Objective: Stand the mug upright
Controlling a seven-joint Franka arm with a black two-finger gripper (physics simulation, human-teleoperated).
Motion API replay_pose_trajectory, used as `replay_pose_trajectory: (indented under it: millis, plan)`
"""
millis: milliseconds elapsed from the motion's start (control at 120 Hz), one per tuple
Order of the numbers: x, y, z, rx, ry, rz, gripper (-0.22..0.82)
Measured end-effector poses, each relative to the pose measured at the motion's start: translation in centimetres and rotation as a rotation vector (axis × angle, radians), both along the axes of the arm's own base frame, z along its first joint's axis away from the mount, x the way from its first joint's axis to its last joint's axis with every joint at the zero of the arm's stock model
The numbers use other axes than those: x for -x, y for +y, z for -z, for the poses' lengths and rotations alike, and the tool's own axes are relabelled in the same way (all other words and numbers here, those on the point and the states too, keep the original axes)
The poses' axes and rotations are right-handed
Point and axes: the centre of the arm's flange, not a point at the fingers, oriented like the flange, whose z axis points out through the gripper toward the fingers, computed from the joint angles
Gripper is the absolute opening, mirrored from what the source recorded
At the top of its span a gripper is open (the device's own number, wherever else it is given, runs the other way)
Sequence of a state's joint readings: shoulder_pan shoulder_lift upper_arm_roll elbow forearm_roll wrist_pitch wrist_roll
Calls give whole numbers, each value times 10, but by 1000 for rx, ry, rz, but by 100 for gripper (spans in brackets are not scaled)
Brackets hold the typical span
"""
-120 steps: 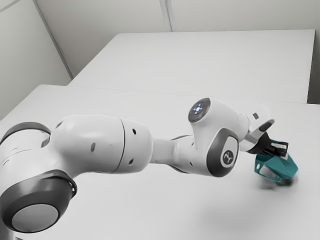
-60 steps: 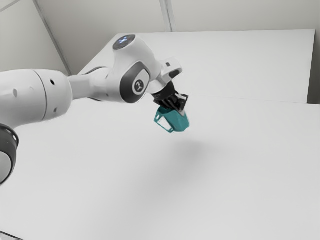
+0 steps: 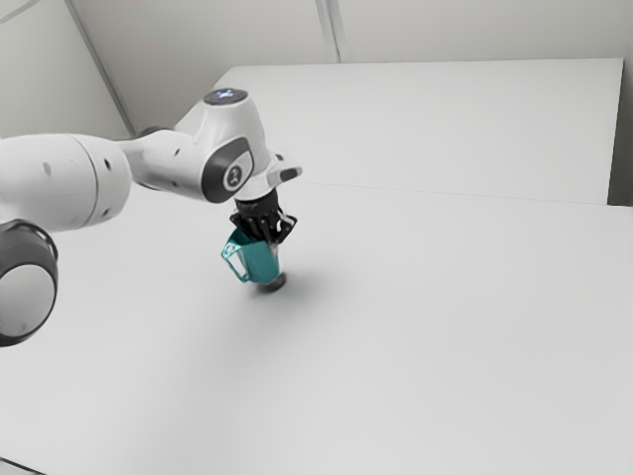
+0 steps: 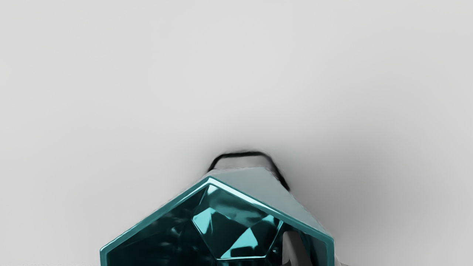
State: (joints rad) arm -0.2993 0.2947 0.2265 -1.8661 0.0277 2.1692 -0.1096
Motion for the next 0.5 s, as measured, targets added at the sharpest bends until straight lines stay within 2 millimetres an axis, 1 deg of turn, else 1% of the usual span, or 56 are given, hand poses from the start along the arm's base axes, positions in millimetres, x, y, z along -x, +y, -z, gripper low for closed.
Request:
replay_pose_trajectory:
  millis: [125, 275, 333, 408, 442, 500]
  plan:
    - [1, 1, 9, -8, 23, -9, -18]
    - [3, 1, 12, -11, 41, -15, -18]
    - [4, 1, 13, -12, 49, -17, -16]
    - [5, 1, 14, -11, 59, -19, -9]
    - [5, 1, 14, -11, 63, -20, -4]
    - [6, 1, 14, -8, 67, -22, 8]
